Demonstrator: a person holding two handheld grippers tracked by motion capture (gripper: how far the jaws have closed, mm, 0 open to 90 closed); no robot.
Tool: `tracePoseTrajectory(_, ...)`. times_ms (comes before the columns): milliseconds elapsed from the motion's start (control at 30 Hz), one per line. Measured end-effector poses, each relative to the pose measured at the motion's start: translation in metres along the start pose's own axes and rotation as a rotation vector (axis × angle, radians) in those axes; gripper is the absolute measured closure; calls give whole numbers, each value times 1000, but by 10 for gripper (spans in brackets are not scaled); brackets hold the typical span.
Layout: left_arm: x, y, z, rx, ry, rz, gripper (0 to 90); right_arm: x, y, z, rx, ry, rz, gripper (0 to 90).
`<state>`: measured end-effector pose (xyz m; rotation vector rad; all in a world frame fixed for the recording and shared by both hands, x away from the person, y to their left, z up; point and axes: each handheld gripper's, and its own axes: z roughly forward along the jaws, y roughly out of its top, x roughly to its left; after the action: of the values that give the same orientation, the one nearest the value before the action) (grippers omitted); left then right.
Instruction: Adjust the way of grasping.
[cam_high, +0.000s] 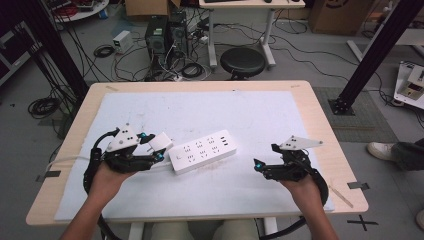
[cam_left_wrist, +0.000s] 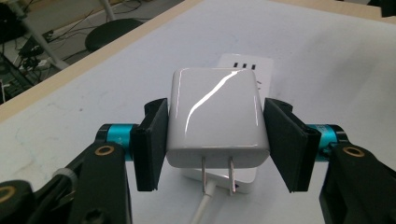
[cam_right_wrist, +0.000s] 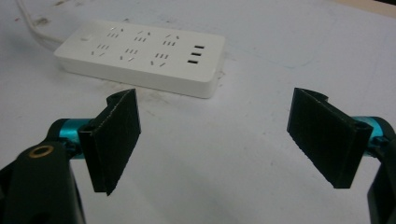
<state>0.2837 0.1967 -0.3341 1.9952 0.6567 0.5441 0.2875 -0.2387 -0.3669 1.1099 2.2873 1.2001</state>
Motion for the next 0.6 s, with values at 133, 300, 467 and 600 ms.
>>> tracePoseTrajectory(133,-7,1,3,1,-27,34,425,5,4,4,12,26,-3,178)
tracePoseTrajectory(300,-21,1,12,1,-78,88,425,14,10,12,26,106,11,178)
tracePoseTrajectory(467,-30,0,17,8,-114,139,426,18,13,18,21,168,38,178)
tracePoseTrajectory(600,-37,-1,21,1,-137,170,426,23,16,22,34,198,44,179)
